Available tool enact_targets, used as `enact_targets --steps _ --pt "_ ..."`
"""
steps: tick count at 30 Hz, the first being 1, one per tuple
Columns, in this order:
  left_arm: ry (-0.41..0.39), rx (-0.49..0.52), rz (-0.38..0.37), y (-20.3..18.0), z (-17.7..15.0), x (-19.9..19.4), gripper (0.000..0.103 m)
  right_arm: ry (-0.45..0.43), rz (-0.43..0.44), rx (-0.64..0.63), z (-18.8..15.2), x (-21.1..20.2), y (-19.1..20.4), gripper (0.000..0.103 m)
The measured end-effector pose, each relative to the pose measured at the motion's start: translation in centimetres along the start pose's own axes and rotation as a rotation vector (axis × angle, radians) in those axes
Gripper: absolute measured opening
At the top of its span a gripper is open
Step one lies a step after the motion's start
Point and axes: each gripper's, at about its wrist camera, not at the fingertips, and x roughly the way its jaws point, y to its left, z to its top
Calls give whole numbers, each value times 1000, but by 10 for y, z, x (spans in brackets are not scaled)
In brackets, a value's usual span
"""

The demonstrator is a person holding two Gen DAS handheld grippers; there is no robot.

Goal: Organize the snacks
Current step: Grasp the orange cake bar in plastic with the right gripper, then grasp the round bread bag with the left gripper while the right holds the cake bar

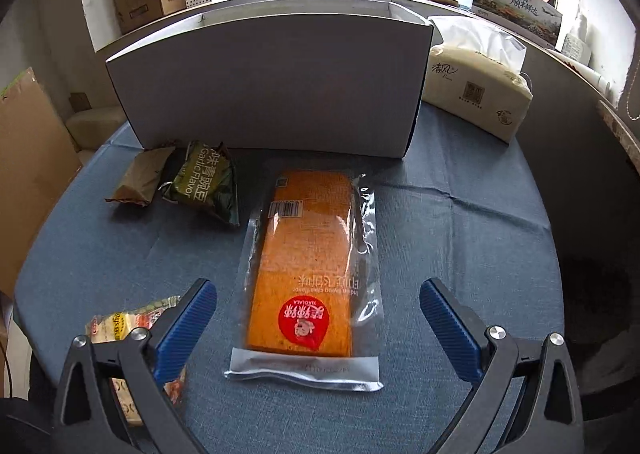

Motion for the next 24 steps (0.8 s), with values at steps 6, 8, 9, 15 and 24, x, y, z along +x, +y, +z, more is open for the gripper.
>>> enact_targets --steps 6,8,9,15,24 --pt "24 13 7 -1 -3 6 103 48 -37 2 10 30 7 103" --pt "31 18 7 -1 -4 8 103 54 -16 29 10 34 3 103" --pt "33 19 8 -1 -4 9 103 53 -14 14 11 33 4 103" --pt "71 61 5 -9 -9 17 103 8 24 -27 1 16 8 59" --pt "168 149 -45 -28 -22 48 103 -17 98 33 -44 -24 -10 58"
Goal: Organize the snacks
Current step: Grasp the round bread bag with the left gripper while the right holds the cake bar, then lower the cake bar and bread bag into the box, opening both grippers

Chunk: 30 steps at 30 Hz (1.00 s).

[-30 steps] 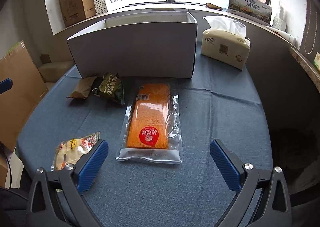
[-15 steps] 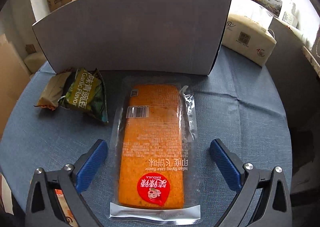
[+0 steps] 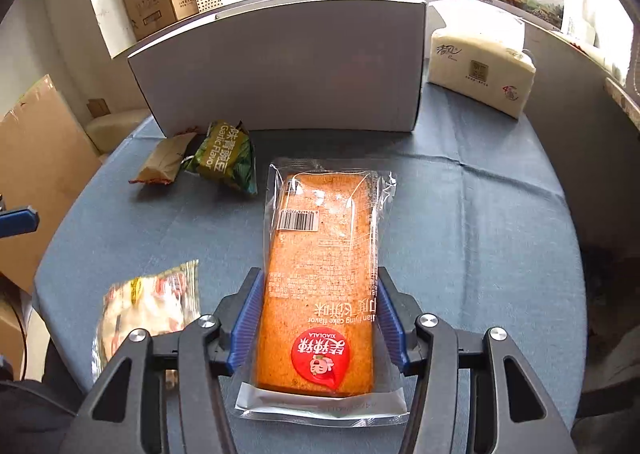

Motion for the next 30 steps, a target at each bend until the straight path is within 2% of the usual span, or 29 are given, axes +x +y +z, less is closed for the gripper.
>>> enact_targets --steps 5,10,14,17,20,22,24,30 --pt "103 26 -74 -6 -1 30 103 -81 13 90 -16 -43 -26 58" --pt "214 60 -56 -12 -2 66 103 -133 10 127 -23 -73 -39 58" --pt "247 38 -60 -6 -3 84 103 -168 22 131 -25 -88 -42 58" --pt "233 36 -54 -4 -3 85 99 -173 26 126 -24 -92 -41 58" --pt "209 58 -2 -3 -3 81 79 -169 28 127 -23 -92 -41 59" --pt "193 24 -25 3 -4 77 79 -169 30 125 -24 -91 -39 59" --pt "150 -12 -3 12 -5 69 79 -172 40 121 -24 -91 -38 59" --pt "-68 -128 37 41 13 8 79 -198 76 125 -14 -92 -33 59"
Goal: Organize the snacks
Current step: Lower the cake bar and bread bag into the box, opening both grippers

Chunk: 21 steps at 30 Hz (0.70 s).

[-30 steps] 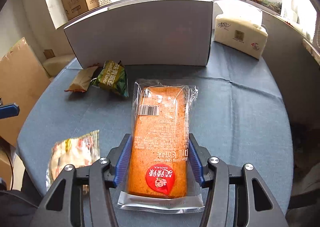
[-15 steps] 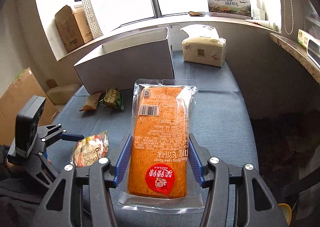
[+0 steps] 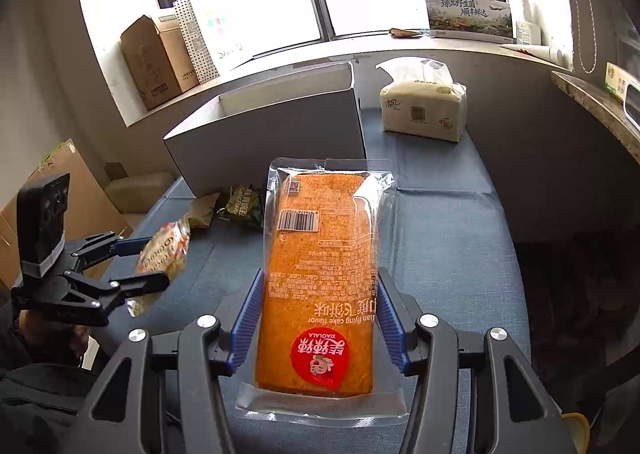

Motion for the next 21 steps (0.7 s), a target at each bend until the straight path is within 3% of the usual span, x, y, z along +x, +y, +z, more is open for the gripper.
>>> enact_targets --steps 5,11,16,18,21 --pt "-204 -98 12 33 48 -48 79 -83 32 -31 39 1 16 59" --pt "-322 -165 52 86 127 -50 79 -147 50 -73 117 25 36 59" --pt "-293 -194 101 112 181 -17 79 -149 27 -68 181 66 48 59" --pt "-274 -178 147 115 196 -3 79 -138 17 -72 205 85 49 59" --pt "-254 -177 153 116 211 16 79 -98 8 -88 231 114 50 59"
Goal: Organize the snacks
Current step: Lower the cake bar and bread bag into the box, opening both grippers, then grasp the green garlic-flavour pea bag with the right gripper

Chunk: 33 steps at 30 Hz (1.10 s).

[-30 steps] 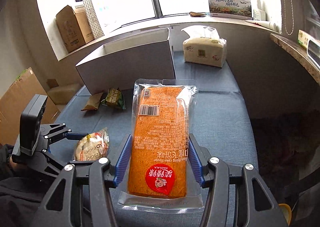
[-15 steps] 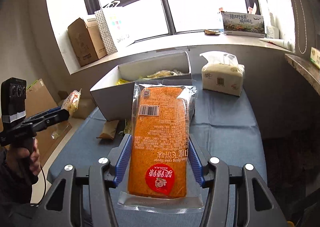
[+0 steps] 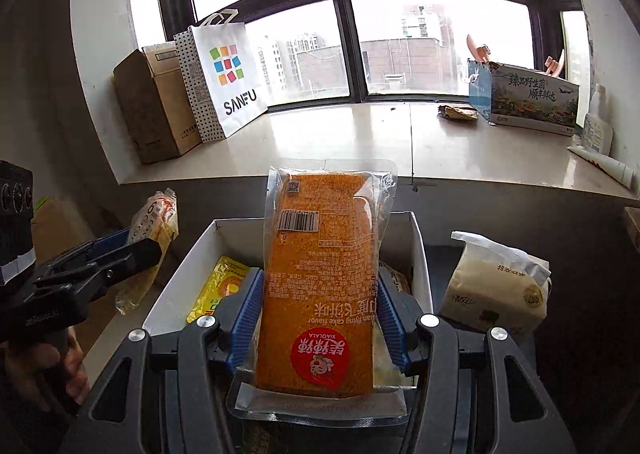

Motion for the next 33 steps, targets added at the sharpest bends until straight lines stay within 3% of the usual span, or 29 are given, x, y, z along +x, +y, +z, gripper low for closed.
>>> enact_targets --steps 4,5,6,10,15,22,27,30,33 --pt "33 -17 10 5 3 15 82 65 -52 -9 8 33 -4 61" --pt "66 -21 11 5 1 20 92 74 -52 -6 8 37 -5 72" --pt "80 -27 19 7 1 23 103 85 -54 1 8 40 -8 91" --pt "71 -20 36 12 -7 14 103 43 -74 33 8 31 -17 103" --pt "47 -47 16 18 -12 -7 103 7 -89 11 8 11 -13 103" --pt "-23 6 -10 0 -25 -61 103 -55 -47 -61 -7 -38 10 103" --pt "-131 75 -11 -22 -55 -110 103 -98 21 -89 -37 -77 23 103" --pt "-127 81 -9 -28 -83 -126 103 -105 67 -69 -63 -97 23 103" --pt "-85 63 -19 -32 -110 -134 103 -106 58 -76 -94 -112 23 103"
